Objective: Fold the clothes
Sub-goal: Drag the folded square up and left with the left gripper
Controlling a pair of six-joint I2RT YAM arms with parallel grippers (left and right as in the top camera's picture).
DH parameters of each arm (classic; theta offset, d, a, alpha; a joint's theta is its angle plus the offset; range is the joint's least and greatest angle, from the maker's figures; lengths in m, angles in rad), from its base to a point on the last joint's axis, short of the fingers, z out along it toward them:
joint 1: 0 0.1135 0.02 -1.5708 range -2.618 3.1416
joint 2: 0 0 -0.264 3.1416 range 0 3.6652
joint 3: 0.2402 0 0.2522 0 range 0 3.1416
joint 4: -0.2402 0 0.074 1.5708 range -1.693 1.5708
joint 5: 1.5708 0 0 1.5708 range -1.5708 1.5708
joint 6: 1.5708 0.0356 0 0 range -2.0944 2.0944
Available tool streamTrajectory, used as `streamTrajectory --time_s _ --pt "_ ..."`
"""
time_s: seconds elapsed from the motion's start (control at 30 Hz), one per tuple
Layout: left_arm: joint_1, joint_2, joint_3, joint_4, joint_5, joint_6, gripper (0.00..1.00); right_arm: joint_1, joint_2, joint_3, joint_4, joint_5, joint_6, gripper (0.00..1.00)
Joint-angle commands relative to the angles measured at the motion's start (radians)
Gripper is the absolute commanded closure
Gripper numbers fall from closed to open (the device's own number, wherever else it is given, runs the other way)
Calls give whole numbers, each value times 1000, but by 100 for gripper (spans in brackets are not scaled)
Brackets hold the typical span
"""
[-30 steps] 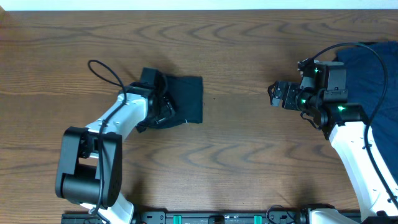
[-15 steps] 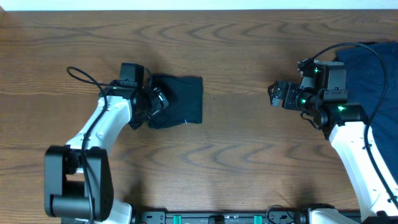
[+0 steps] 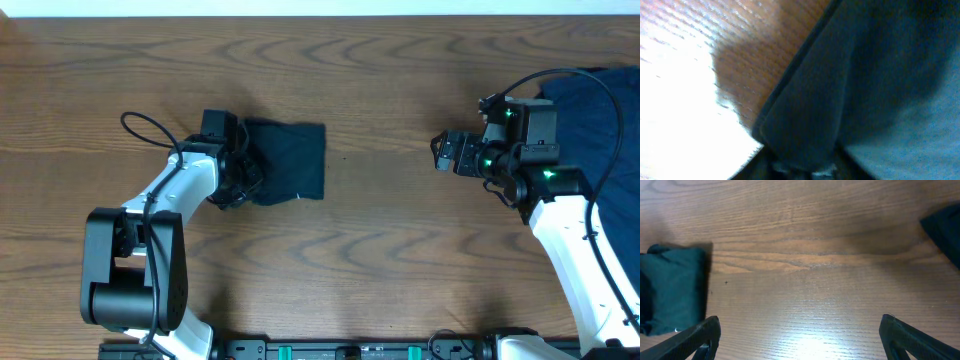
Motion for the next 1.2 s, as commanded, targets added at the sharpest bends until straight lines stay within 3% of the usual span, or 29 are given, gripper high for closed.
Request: streamTrajectory --time_s 0.0,0.43,0.67,0.93,1.17 --pt "1 15 -10 5 -3 18 87 -6 -14 -3 0 7 -13 1" --pt "1 -95 53 -24 -134 344 94 -6 -14 -3 0 7 -13 1" --pt "1 -129 53 -2 -444 507 94 -6 -14 -3 0 7 -13 1" --pt "5 -129 53 202 -711 735 94 -6 -14 -3 0 7 -13 1" --pt "70 -122 52 363 -724 787 94 -6 -14 -3 0 7 -13 1"
